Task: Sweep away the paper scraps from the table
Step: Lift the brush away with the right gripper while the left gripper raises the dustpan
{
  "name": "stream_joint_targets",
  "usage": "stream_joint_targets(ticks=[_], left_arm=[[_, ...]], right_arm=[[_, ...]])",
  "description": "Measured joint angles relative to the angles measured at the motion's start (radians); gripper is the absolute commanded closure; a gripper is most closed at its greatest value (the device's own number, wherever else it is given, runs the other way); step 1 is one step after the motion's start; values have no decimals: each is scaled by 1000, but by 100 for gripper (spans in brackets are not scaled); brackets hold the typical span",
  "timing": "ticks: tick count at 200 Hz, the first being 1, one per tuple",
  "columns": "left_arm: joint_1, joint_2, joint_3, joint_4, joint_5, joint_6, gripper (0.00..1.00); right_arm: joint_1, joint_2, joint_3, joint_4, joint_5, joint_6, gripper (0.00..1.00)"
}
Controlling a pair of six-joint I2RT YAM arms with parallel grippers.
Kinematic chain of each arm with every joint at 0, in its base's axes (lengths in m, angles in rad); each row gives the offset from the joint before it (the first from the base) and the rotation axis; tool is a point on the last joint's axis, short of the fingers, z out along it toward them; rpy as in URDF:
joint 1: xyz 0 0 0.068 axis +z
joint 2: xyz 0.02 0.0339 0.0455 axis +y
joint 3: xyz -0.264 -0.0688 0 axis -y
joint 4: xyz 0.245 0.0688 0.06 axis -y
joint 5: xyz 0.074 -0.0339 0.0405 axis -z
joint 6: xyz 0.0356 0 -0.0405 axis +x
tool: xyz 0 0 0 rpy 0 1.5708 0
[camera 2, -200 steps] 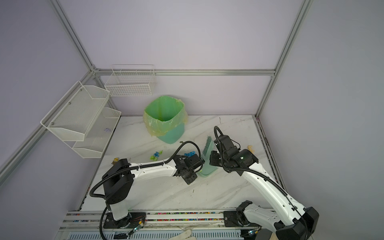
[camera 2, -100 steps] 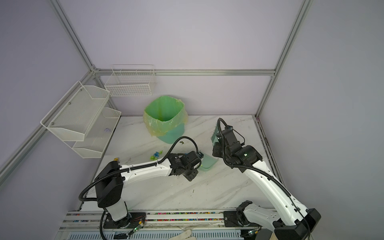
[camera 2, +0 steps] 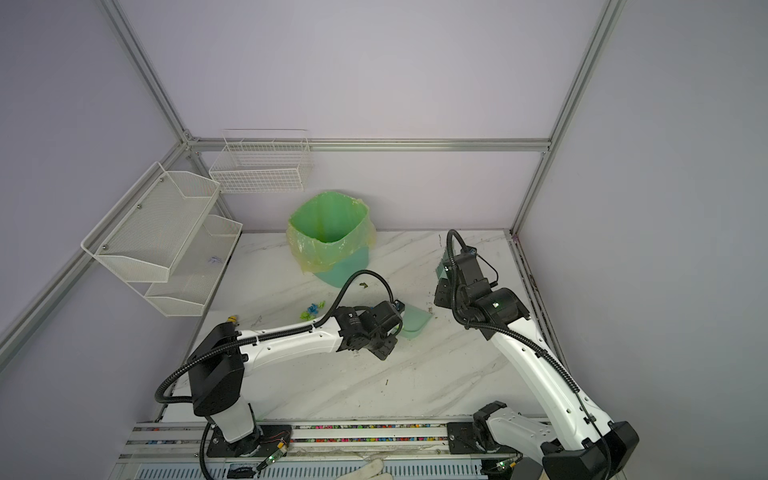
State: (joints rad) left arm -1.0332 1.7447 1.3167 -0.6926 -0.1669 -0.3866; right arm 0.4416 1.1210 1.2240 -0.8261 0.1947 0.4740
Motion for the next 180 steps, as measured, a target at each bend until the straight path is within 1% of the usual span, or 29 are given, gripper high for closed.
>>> stream_joint_targets(ticks=[33,57,77,105,180], left_arm=[[1,-19,3,5,-20,0,100],[3,-19,31,1,-40,-16,100],[5,-19,65,3,-60,-23,100],[5,-19,94,3,-87,-23,100],[17,-19,162,-9,-114,-23,100]], right_arm=[[-95,36,-7,49,-5,-60,100],[-146,63,-7,99,-17,-76,100],[-150,76,-22,162,-40,-61,100],[-150,47,-88,243,-59,-16,100],[-154,-10,-101,328,-13,42,100]])
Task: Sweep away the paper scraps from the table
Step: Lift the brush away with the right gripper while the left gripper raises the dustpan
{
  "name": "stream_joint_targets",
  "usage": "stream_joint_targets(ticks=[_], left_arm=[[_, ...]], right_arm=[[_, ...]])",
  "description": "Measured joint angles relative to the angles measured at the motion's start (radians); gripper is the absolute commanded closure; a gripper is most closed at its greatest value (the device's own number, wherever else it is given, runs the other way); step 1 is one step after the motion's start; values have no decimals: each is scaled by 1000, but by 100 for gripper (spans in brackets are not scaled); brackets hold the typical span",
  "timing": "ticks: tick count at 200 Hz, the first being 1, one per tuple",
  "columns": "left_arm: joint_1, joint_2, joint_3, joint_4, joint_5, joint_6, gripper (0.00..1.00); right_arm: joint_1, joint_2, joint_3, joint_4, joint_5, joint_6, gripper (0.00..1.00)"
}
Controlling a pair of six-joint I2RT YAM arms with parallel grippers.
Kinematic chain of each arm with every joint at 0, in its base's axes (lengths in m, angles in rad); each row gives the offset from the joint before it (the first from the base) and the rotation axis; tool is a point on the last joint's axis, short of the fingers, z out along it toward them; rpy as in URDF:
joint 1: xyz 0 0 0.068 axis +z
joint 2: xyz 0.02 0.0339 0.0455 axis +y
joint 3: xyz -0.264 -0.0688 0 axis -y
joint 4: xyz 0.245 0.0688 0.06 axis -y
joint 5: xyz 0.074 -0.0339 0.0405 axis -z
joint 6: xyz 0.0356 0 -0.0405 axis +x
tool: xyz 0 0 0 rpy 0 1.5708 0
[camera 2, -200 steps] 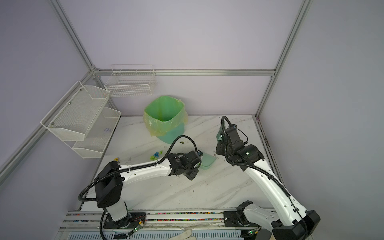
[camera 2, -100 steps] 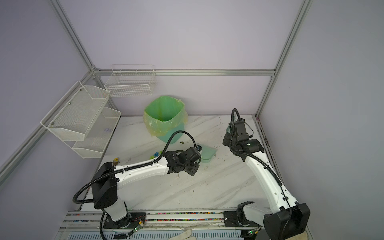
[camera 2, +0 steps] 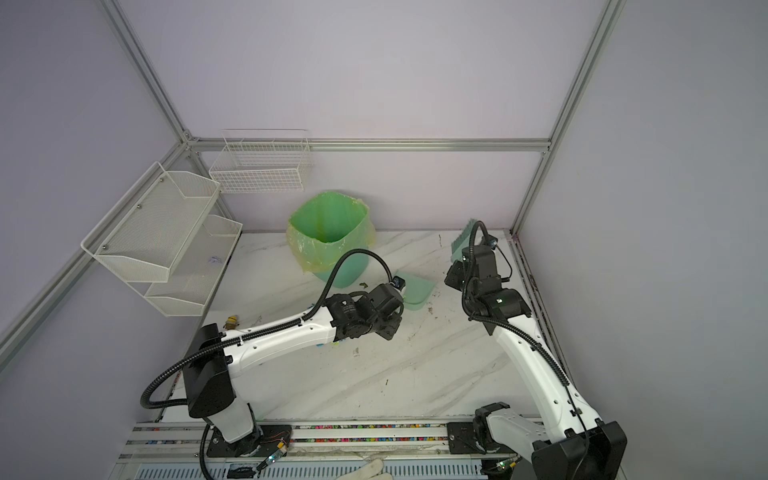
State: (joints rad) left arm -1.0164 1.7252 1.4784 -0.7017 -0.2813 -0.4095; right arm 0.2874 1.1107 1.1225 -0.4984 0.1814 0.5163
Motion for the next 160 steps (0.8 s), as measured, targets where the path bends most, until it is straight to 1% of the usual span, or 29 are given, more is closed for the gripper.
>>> stream_joint_targets(ticks=[66,116,160], left_arm=[[11,-17,105,-49,-21,13,100],[46,-85,178,-66,-62,52,100],[81,-112,201,-71,-90,65,100]], right_arm=[[-2,-18,-40,13,-5,23,100],[-6,-19,-40,14,-7,22,100],[-6,-20,-45,19,-31,18,100]])
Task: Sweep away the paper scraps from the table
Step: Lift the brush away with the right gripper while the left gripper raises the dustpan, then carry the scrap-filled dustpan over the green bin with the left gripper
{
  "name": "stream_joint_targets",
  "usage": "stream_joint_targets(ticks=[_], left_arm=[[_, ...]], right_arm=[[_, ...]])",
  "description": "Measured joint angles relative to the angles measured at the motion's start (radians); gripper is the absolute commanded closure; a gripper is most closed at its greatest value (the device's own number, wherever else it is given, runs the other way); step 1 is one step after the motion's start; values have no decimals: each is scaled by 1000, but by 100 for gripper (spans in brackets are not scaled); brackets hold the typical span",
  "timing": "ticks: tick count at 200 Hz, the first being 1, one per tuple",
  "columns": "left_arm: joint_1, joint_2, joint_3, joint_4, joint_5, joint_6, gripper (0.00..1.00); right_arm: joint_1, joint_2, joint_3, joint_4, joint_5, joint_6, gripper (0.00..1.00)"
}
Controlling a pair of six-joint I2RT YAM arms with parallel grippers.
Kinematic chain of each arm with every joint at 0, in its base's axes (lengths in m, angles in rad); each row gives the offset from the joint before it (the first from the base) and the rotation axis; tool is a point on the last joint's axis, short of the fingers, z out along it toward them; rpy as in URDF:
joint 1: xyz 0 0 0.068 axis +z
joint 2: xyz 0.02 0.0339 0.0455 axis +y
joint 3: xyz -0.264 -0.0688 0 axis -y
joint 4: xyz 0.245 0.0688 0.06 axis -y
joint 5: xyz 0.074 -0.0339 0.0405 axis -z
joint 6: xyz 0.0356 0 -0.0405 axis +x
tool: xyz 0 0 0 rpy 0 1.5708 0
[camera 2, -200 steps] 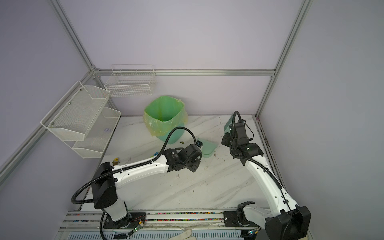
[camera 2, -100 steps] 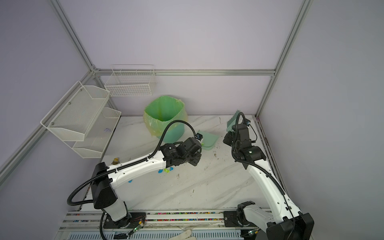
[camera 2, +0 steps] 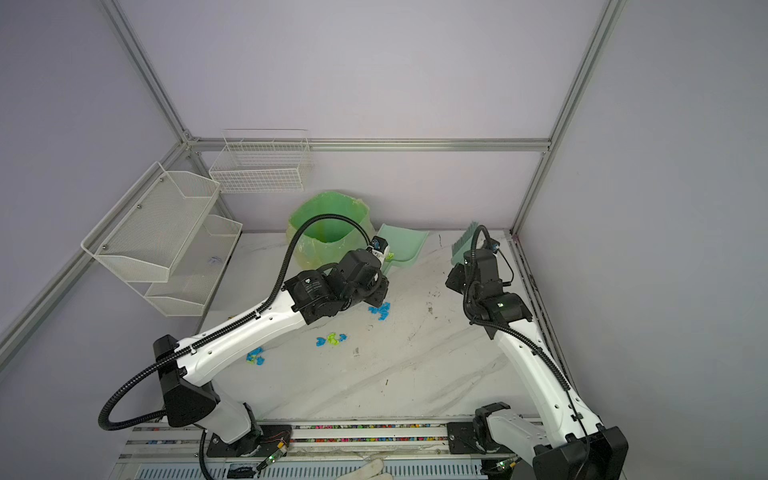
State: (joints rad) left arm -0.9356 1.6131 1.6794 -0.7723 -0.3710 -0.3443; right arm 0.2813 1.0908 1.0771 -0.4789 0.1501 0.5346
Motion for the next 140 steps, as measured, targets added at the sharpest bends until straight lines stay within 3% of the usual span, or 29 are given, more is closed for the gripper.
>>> stream_joint_targets(ticks=[140], left_arm=[[208,-44,58,-23,12,11,100]], right_arm=[[0,-7,-64,66,-114,-7,100]])
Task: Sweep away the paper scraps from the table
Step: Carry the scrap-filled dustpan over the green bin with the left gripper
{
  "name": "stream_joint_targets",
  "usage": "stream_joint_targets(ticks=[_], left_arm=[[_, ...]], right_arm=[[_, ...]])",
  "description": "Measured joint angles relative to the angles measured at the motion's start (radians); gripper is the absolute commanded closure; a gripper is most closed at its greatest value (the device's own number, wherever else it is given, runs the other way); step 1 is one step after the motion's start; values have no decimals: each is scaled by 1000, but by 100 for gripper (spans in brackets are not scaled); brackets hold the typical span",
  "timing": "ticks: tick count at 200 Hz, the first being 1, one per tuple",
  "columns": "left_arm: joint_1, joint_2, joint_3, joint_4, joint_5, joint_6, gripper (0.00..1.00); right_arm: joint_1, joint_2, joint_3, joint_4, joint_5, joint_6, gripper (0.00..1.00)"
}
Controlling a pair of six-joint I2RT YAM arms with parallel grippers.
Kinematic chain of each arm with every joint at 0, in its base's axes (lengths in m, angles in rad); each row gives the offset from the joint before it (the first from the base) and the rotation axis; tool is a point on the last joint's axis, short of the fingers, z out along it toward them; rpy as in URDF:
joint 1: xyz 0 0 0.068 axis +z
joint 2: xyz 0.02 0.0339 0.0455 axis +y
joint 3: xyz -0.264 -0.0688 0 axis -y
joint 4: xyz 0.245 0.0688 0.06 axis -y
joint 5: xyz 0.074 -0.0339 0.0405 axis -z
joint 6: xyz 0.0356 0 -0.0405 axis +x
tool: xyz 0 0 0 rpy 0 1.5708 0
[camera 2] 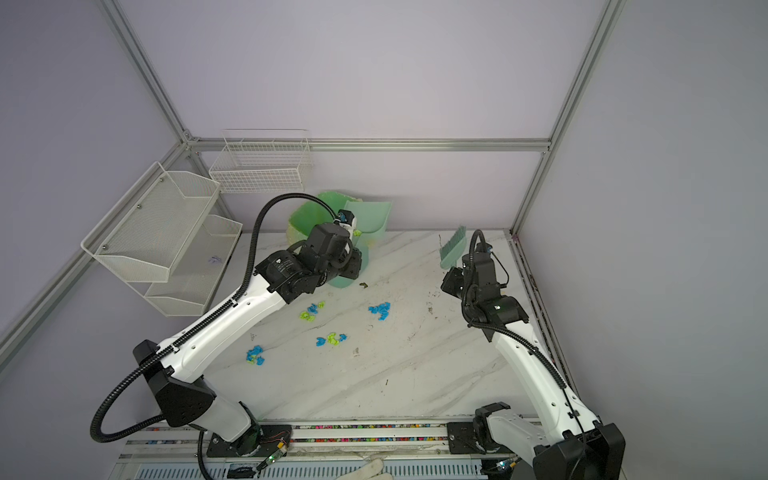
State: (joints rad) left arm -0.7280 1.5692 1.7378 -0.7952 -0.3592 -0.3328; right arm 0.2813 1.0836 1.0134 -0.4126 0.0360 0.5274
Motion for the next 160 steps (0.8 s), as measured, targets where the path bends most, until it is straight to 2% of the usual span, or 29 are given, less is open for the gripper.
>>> stream_joint_targets(ticks=[72,125,160], left_arm=[[180,-34,0,0,129,-71,100],[338,-44,0,0,296,-159,100],[404,-48,-3,2,411,-217,100]], right_arm=[[0,-12,-20,23,-45,8,100],[0,-12,-23,36,-60,19,100],[0,-12,-23,38,-64,22,100]])
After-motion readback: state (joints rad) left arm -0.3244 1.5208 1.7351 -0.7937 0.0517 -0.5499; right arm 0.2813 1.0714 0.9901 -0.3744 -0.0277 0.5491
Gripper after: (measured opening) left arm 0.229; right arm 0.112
